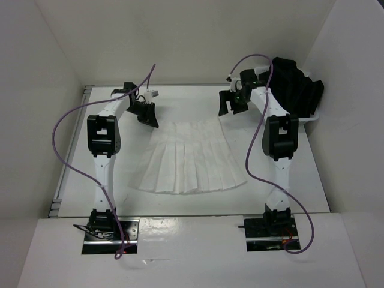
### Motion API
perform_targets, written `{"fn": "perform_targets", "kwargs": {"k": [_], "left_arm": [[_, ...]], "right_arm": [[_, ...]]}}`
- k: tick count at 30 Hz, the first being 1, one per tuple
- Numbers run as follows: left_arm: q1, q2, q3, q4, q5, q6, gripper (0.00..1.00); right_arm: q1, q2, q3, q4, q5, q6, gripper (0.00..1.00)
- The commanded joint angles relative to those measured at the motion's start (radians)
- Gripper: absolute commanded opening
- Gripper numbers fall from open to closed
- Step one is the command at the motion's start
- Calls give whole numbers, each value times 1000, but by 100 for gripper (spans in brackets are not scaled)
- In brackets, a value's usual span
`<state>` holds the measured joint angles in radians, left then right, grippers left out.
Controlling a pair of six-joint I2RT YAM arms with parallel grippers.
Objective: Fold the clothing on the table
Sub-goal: Fold the skirt
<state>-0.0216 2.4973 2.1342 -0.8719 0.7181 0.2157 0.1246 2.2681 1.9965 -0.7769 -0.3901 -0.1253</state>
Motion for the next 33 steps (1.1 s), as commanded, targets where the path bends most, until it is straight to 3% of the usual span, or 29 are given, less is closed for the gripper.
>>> {"fn": "perform_targets", "kwargs": {"k": [1, 7, 15, 20, 33], "left_arm": [[-3, 32, 15, -24, 3, 39, 17], [-3, 23, 6, -13, 3, 39, 0], [-3, -28, -97, 28, -17, 30, 0], [-3, -46, -132, 37, -26, 30, 0], [-3, -68, -160, 56, -48, 30, 0]], "right_arm": [[6, 42, 90, -4, -33, -10, 91], [6, 149, 221, -41, -79, -19, 91], [6, 234, 341, -99, -171, -57, 90], [6, 295, 392, -159, -254, -95, 84], [6, 311, 271, -188, -313, -177, 67]]}}
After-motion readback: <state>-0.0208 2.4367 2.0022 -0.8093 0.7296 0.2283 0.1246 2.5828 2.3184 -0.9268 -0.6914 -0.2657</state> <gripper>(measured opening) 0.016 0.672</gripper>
